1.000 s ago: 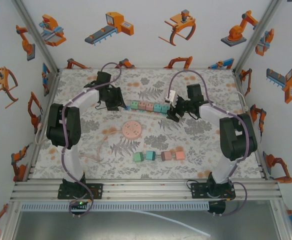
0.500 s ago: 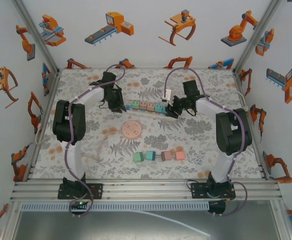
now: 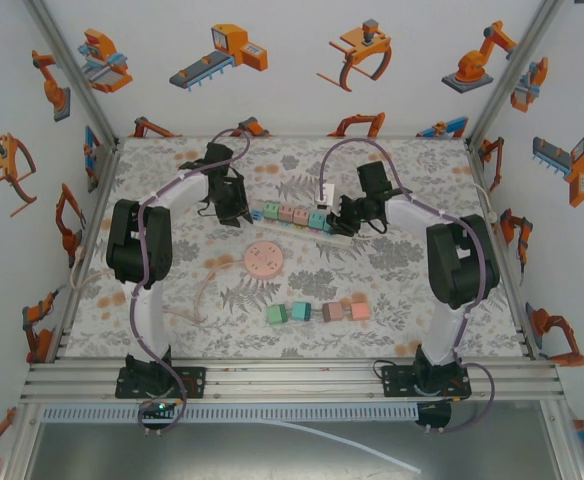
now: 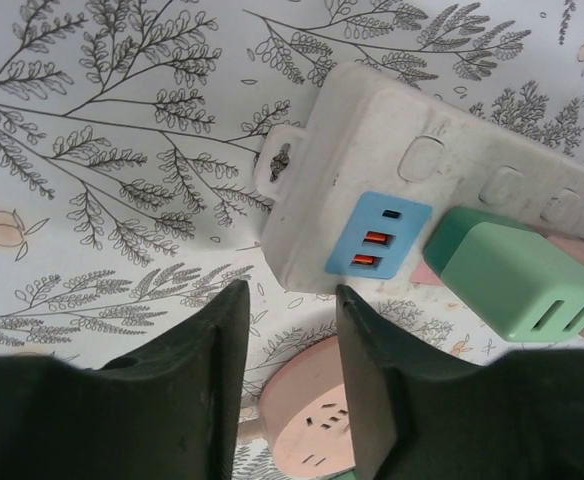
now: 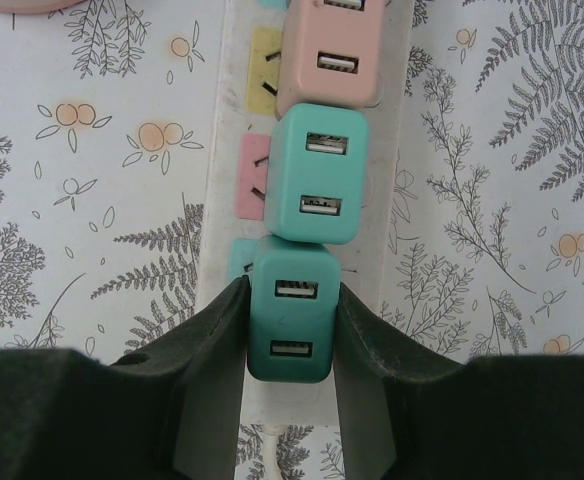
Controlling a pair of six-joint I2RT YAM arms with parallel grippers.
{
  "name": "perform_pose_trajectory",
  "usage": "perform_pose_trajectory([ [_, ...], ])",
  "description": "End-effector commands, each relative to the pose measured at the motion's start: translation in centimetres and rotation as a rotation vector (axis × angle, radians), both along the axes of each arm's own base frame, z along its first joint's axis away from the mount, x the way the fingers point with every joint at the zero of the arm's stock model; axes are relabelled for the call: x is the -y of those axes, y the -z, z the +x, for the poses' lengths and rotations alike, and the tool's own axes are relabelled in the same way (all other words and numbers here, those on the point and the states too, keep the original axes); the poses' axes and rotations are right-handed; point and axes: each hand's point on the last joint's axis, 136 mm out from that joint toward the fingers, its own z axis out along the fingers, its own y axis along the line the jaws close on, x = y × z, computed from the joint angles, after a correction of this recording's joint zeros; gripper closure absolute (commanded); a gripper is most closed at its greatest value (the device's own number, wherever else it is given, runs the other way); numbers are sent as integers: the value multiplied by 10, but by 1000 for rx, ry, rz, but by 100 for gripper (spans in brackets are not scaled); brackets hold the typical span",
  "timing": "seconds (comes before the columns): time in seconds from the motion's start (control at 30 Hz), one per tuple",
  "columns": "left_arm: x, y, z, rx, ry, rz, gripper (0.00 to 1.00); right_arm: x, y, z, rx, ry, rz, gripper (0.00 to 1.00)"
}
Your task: Pull the plug off the socket
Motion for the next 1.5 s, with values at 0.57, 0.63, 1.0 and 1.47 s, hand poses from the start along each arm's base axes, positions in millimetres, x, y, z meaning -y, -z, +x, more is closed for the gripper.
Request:
perform_pose_trajectory([
  [0.57,-15,27,-10,-35,-75,72,60,-23,-38,1,58,-47,90,76],
  [0.63,-17,30,-11,-49,-92,76,61,-24,-43,4,69,-46,100,77],
  [1.0,-28,32,-14,-41,-143,138,64,-32,-61,6,20,-31,172,82],
  [1.47,11,6,-2,97,-11,-42,53,-29,-56,6,5,-5,140,85],
])
